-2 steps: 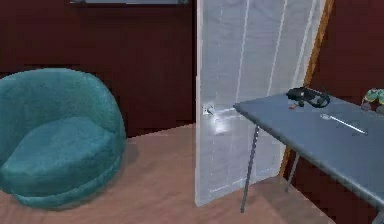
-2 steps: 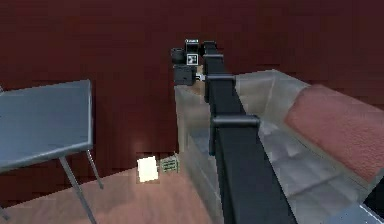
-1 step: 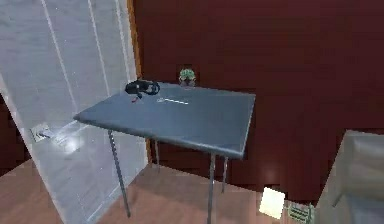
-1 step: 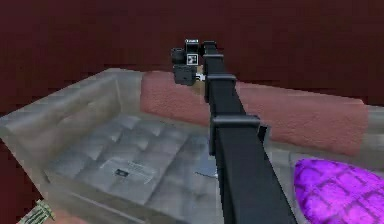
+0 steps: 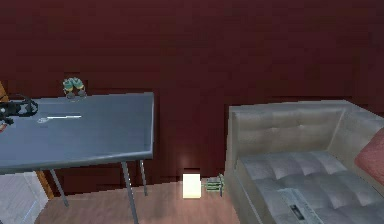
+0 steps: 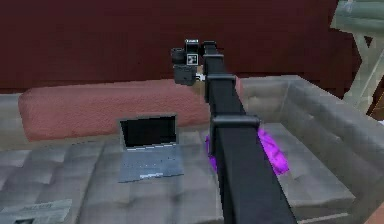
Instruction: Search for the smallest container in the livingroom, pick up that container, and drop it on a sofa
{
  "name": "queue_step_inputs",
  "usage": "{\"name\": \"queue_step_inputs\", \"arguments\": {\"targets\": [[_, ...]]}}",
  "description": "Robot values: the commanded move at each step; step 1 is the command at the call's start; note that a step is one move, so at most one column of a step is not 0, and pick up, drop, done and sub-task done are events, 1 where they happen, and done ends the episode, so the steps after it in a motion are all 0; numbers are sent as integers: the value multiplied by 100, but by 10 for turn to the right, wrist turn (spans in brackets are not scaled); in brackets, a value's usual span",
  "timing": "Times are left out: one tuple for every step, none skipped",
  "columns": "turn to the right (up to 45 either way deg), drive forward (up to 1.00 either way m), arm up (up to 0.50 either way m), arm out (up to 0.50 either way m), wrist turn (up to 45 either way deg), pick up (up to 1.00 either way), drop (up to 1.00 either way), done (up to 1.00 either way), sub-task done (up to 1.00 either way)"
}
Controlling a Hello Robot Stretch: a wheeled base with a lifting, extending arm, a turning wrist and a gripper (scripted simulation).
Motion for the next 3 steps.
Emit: {"name": "queue_step_inputs", "arguments": {"targets": [[0, 0, 0, 4, 0, 0, 0, 0, 0], [0, 0, 0, 0, -450, 0, 0, 0, 0], [0, 0, -30, 0, 0, 0, 0, 0, 0]]}}
